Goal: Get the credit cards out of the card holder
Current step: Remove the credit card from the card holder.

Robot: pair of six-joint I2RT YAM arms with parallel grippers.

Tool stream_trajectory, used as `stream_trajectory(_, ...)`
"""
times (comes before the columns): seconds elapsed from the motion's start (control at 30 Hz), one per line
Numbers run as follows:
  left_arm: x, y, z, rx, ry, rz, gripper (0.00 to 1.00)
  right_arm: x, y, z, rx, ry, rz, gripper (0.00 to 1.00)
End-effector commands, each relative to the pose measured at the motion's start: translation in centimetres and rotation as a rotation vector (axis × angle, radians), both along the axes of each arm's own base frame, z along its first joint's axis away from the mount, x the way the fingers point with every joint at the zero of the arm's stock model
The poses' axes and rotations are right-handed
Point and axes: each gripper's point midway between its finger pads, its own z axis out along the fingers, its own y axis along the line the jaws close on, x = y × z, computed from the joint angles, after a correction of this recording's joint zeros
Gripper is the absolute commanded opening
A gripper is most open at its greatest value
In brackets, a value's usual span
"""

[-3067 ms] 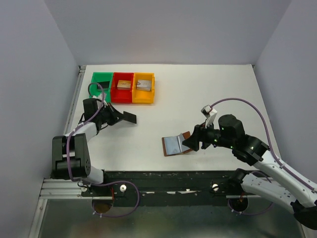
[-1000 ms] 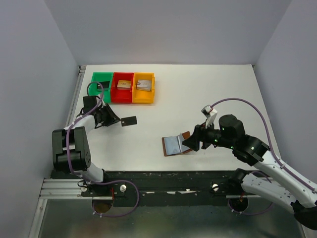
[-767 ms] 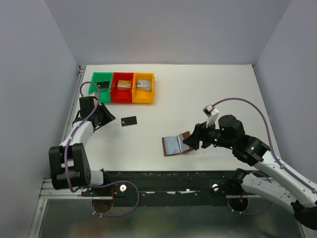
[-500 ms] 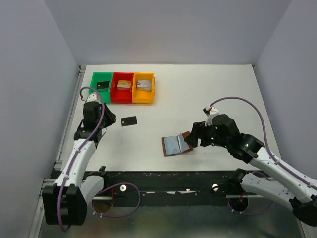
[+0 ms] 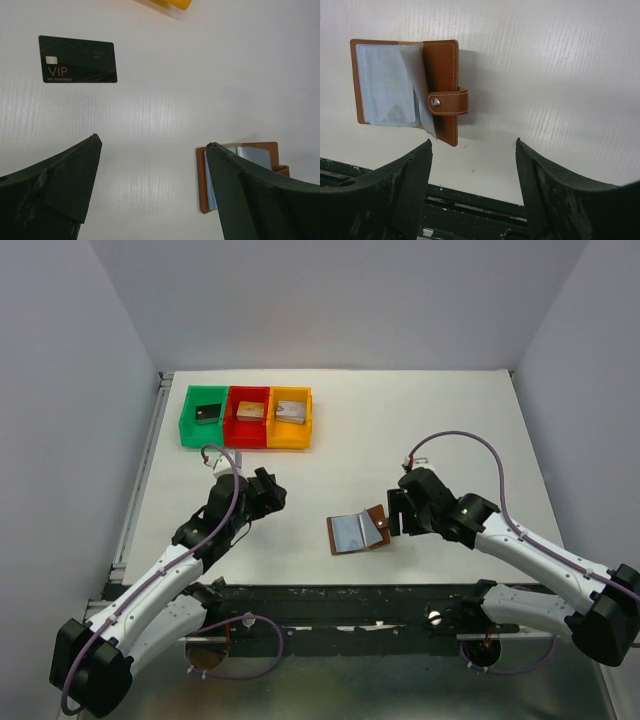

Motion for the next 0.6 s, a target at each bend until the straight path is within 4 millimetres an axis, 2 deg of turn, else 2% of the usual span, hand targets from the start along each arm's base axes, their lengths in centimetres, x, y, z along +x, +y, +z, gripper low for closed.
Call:
stream_trajectory(0.0,-0.4,-3.8,0.9,-0.249,-0.024,-0.083,0.99,-0.5,1.0,-0.7,0.026,0.034,0.06,0.75)
stream_trajectory(0.1,-0.7,-5.8,1.2,-0.339,-0.045,-0.175,0.99,-0.8,2.1,-1.1,0.066,0.051,0.108,0.79)
stream_trajectory(0.2,-1.0,-7.3,0.6,-0.351,0.034,-0.229,0.99,-0.6,2.7,-1.3,0.078,0.047,0.136,0.81)
stream_trajectory(0.37,-1.7,-8.6,-0.8,-0.282,0.096,-0.239,0.99,0.0,3.0,-2.6,0.005,0.091,0.152,0.86)
stream_trajectory(0.57,-2.5,-9.8,-2.2,-0.227,0.138,-0.241,0.99,0.5,3.4,-4.3,-0.062,0.138,0.153,0.86)
